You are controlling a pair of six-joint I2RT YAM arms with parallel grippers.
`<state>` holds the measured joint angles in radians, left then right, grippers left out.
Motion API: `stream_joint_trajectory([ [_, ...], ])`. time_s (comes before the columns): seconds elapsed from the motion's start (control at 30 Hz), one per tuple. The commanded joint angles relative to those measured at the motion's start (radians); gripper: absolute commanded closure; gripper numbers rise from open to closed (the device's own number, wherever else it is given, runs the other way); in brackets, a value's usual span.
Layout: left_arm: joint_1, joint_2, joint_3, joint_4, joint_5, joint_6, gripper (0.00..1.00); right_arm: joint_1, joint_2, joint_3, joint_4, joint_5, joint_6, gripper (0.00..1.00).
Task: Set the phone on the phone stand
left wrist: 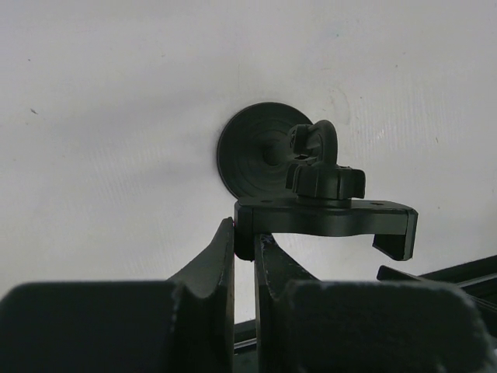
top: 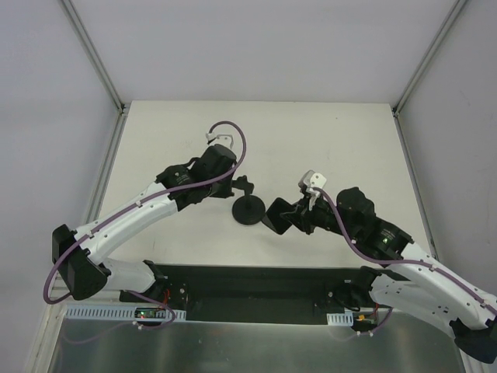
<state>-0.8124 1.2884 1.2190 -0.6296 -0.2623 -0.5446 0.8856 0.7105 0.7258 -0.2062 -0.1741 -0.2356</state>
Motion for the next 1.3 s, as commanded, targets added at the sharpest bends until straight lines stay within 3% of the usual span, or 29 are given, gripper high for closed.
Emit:
stream_joint_trajectory([
  [0.0,-0.051,-0.020,0.045,0.067,-0.155,-0.064,1.00,-0.004,-0.045,0.006,0.103,0.019,0.021,0.99],
  [0.1,-0.070,-0.018,0.039,0.087,-0.201,-0.075,0.96,-0.004,-0.066,0.003,0.090,0.033,0.018,0.99],
  [0.23,-0.070,-0.020,0.028,0.111,-0.132,-0.069,0.60,-0.004,-0.082,-0.005,0.068,0.044,0.013,0.99],
  [0.27,-0.070,-0.024,0.025,0.117,-0.114,-0.058,0.45,-0.004,-0.083,-0.003,0.061,0.044,0.013,0.99],
  [0.37,-0.071,-0.060,0.002,0.134,-0.042,-0.020,0.28,-0.005,-0.094,-0.011,0.048,0.036,0.013,0.99],
  [0.5,-0.070,-0.167,-0.042,0.149,0.063,0.075,0.24,-0.005,-0.075,0.027,-0.030,-0.029,0.002,0.99],
  [0.6,-0.068,-0.277,-0.093,0.235,0.233,0.240,0.23,-0.004,-0.040,0.079,-0.068,-0.147,0.004,0.99],
  [0.73,-0.064,-0.345,-0.101,0.275,0.643,0.431,0.12,-0.008,0.035,0.170,-0.070,-0.327,0.051,0.99],
  [0.77,-0.064,-0.340,-0.096,0.271,0.855,0.480,0.11,-0.011,0.067,0.217,-0.068,-0.362,0.073,0.99],
  [0.8,-0.064,-0.336,-0.092,0.265,0.926,0.495,0.11,-0.016,0.085,0.240,-0.061,-0.448,0.108,0.99],
  [0.9,-0.064,-0.321,-0.093,0.265,1.029,0.512,0.10,-0.027,0.132,0.328,-0.056,-0.539,0.160,0.99],
  [1.03,-0.064,-0.272,-0.104,0.265,1.192,0.528,0.16,-0.028,0.119,0.356,-0.022,-0.548,0.188,0.99],
  [1.13,-0.064,-0.235,-0.101,0.263,1.222,0.514,0.27,-0.028,0.118,0.362,0.019,-0.557,0.229,0.99],
  [1.27,-0.064,-0.209,-0.079,0.263,1.207,0.514,0.52,-0.028,0.148,0.365,0.062,-0.574,0.268,0.99],
])
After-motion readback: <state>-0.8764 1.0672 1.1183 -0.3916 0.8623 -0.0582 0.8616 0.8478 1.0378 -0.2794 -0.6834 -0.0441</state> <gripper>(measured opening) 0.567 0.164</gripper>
